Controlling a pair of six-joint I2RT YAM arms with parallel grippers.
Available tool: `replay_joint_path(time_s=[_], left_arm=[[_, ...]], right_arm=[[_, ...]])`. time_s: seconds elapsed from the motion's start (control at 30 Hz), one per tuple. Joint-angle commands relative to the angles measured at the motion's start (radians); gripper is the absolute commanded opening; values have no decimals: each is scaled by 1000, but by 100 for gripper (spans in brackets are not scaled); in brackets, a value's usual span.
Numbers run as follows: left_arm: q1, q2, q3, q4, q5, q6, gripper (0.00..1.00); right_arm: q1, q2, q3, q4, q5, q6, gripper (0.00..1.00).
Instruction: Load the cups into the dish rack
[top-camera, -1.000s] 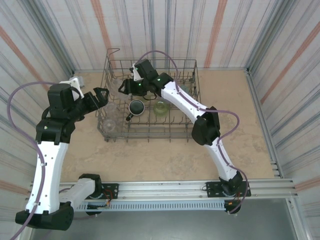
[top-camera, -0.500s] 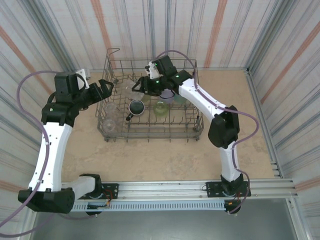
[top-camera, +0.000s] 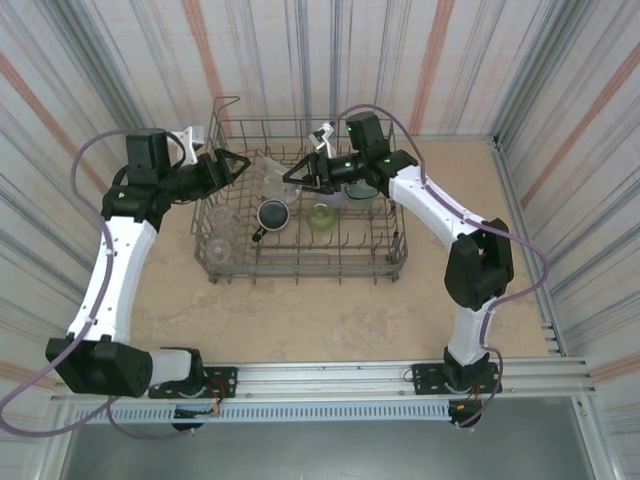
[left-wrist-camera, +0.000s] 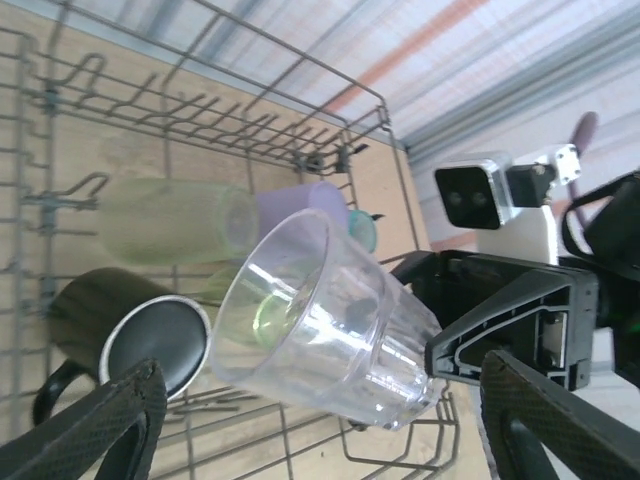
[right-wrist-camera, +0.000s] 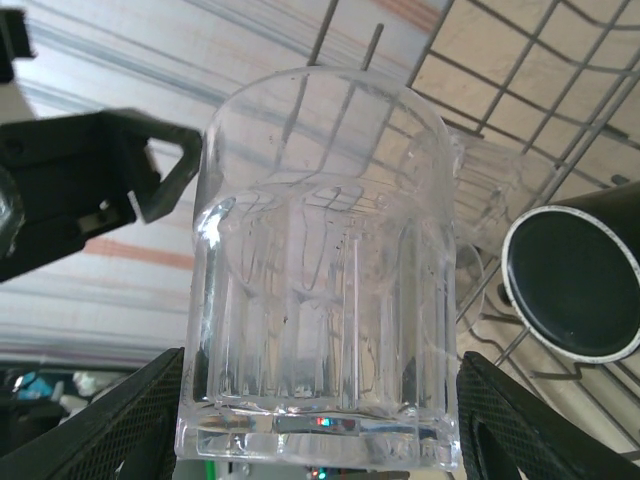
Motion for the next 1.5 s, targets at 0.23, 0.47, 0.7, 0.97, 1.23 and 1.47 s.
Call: replay_joint_path(time_s=[0.23,0.47,0.7,0.97,1.23,1.47], left_arm=[[7,80,18,117,225,-43,69],[-19,98,6,183,301,-67,43],[-44,99,-13,202,377,-51,25],[-35,74,-124,411,348,-221,0],[-18,64,-240,767,277,-502,0],[-19,84,-247,932,298,-641,0]], right_arm=[[-18,-61,-23,143,-191,-11,29],[-23,-20,19,144,-214,-9,29],[-26,11,56,139,-220,-4,30],[-34,-14,21,181,-155,31,66],[-54,-93,-196,459,-108,204,99],[-51,-67,-252,620,-104,311,99]])
